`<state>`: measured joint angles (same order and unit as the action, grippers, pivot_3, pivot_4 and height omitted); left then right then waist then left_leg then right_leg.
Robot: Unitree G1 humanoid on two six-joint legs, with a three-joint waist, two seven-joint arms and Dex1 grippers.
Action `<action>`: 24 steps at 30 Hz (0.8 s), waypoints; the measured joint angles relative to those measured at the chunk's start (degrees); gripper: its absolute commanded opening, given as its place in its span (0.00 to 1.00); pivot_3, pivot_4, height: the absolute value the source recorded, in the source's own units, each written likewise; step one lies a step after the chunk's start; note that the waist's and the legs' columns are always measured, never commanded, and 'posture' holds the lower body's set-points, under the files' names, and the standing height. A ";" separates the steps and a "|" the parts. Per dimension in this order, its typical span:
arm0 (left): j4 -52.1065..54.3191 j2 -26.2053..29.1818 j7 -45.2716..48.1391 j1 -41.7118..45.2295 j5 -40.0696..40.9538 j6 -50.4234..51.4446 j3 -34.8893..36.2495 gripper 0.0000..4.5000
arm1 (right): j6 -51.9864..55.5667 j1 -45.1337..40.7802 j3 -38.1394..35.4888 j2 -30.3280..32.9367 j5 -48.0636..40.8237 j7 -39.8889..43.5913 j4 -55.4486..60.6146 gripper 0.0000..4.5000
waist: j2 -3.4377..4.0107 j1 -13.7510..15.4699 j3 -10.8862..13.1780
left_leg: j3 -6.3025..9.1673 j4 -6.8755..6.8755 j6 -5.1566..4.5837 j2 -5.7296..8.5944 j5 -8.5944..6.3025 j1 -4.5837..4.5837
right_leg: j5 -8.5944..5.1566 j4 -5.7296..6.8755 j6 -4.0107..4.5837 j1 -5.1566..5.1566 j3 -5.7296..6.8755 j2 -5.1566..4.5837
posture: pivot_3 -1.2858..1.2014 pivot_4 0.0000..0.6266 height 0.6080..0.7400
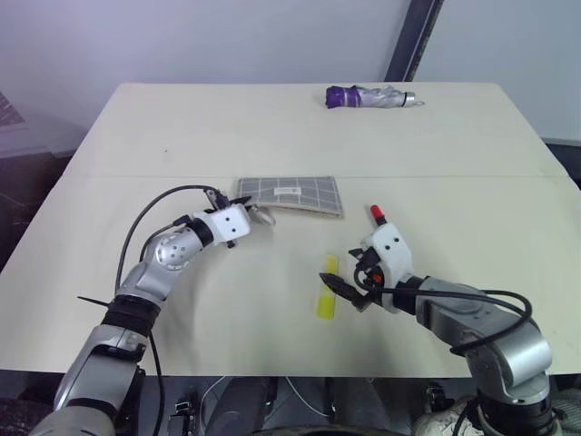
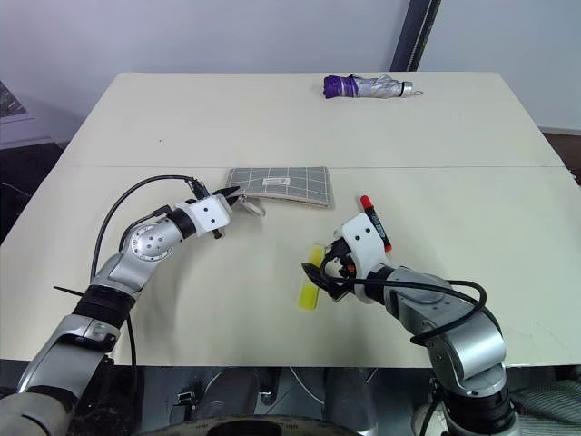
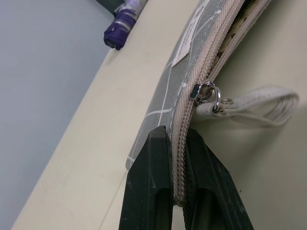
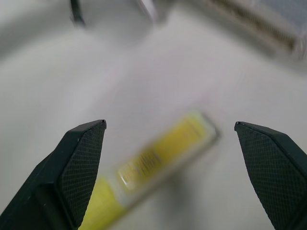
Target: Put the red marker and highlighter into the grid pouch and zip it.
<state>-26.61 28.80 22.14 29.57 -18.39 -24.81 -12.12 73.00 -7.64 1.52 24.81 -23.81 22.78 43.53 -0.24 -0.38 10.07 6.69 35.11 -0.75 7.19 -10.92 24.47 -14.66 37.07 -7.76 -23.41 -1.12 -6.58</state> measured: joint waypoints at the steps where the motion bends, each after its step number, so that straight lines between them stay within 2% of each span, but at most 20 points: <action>1: -0.29 -0.01 -0.11 0.02 -0.07 -0.44 -0.03 0.00 | 1.07 0.04 1.05 0.71 0.01 -0.44 -0.03 0.99 | 0.00 0.00 0.00 | 0.00 -0.03 0.00 0.02 0.00 0.01 | 0.00 -0.03 0.00 -0.01 0.00 -0.02 | 0.52 0.24 1.00; 6: -0.50 -0.02 -0.45 0.03 -0.27 -1.08 -0.07 0.00 | 3.06 -0.21 2.32 -0.95 -0.12 -1.79 -0.62 0.99 | 0.00 -0.08 0.00 | -0.01 -0.01 -0.02 0.05 -0.01 0.03 | 0.01 -0.04 -0.01 0.00 0.01 -0.05 | 0.52 0.24 1.00; 14: -1.42 -0.04 -0.95 0.03 -0.91 -2.31 -0.17 0.00 | 1.82 -5.07 6.58 -1.21 -0.27 -0.81 -5.39 0.99 | -0.03 -0.20 -0.01 | 0.00 0.02 -0.02 0.03 -0.01 0.01 | 0.01 -0.04 -0.01 0.02 0.03 0.05 | 0.52 0.24 1.00; 20: -1.46 -0.20 -1.02 0.07 -1.03 -2.83 -0.20 0.00 | -3.13 -7.58 11.85 2.90 1.42 0.80 -8.66 0.99 | -0.12 -0.35 -0.07 | 0.00 0.04 -0.02 -0.02 -0.01 -0.05 | 0.01 -0.02 -0.01 0.06 0.03 0.06 | 0.52 0.24 1.00; 23: -1.46 -0.16 -1.02 0.07 -1.03 -2.98 -0.19 0.00 | -5.60 -8.86 15.13 4.80 3.01 1.12 -9.64 0.81 | -0.17 -0.36 -0.10 | 0.00 0.05 -0.01 -0.04 0.00 -0.06 | 0.01 -0.02 -0.01 0.08 0.03 0.06 | 0.52 0.24 1.00; 24: -1.46 -0.16 -1.02 0.07 -1.03 -3.02 -0.19 0.00 | -6.22 -9.23 16.34 4.83 3.51 1.04 -10.19 0.70 | -0.17 -0.34 -0.10 | 0.00 0.05 -0.01 -0.04 0.00 -0.06 | 0.01 -0.02 -0.01 0.08 0.03 0.06 | 0.52 0.24 1.00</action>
<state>-28.08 28.64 21.12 29.64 -19.42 -27.82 -12.31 66.78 -16.86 17.87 29.64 -20.31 23.82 33.34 -0.41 -0.72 9.97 6.69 35.15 -0.77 7.15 -10.92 24.41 -14.65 37.05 -7.77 -23.34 -1.09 -6.52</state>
